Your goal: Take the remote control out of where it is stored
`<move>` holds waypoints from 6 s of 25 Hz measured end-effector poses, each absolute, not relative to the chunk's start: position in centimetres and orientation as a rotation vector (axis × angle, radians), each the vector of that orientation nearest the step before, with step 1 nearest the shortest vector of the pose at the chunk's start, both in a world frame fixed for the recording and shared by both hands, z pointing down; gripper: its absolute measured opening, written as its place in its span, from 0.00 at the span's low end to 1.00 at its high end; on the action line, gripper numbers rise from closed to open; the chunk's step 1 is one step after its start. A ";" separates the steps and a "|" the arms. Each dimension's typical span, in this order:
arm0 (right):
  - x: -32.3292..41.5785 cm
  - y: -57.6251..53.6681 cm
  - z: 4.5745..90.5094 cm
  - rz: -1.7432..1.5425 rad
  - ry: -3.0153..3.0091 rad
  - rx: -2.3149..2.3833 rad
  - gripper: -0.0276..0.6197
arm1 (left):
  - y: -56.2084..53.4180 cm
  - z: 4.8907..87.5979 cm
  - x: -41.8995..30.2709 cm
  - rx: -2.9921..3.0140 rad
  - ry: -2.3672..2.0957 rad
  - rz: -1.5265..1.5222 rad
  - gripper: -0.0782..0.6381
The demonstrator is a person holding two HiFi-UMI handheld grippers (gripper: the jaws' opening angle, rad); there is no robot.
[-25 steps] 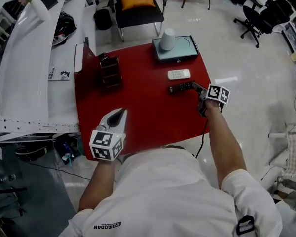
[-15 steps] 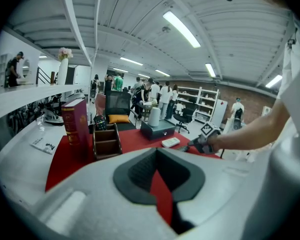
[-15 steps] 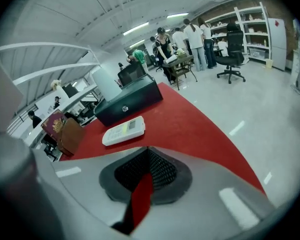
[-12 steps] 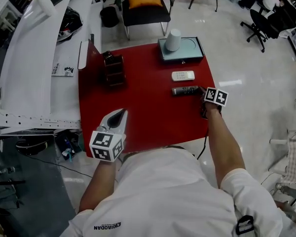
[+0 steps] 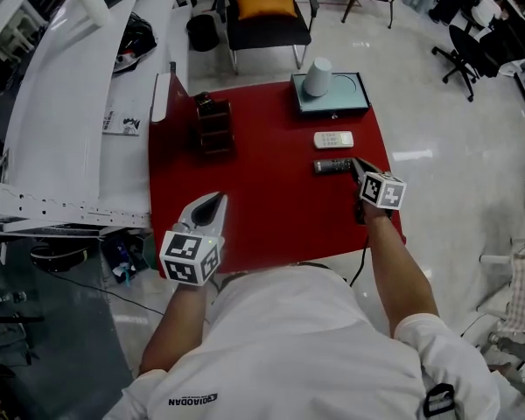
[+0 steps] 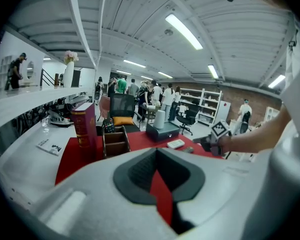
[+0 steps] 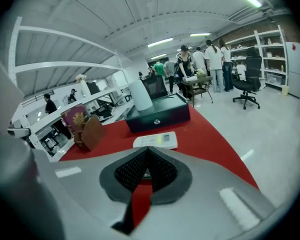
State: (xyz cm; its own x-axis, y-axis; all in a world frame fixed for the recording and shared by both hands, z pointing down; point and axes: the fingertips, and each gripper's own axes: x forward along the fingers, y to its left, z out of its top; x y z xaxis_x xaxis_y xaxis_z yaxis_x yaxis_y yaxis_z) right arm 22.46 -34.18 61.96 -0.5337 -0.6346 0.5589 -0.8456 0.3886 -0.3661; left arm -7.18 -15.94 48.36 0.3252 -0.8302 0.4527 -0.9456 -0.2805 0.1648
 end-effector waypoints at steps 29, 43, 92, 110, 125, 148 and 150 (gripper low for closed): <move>-1.3 -16.5 46.2 0.605 -2.768 0.630 0.05 | -12.6 43.7 -10.9 2.321 -1.543 0.306 0.11; -2.1 -16.6 46.1 0.607 -2.771 0.627 0.05 | -12.4 43.8 -12.0 2.320 -1.572 0.344 0.11; -23.7 -41.4 55.3 -0.057 -2.374 0.252 0.35 | -10.5 48.9 -21.0 1.989 -1.709 0.321 0.11; -23.3 -40.0 54.3 -0.063 -2.411 0.178 0.15 | -10.6 49.3 -20.6 1.991 -1.707 0.287 0.11; -18.8 -37.5 42.6 -0.104 -2.684 0.379 0.14 | -10.4 47.9 -18.5 2.073 -1.683 0.322 0.11; 0.5 -29.0 43.3 0.304 -2.768 0.701 0.14 | -13.6 47.2 -11.7 2.260 -1.544 0.395 0.11; 2.1 -28.5 43.7 0.313 -2.756 0.737 0.14 | -14.0 47.1 -10.5 2.285 -1.521 0.398 0.11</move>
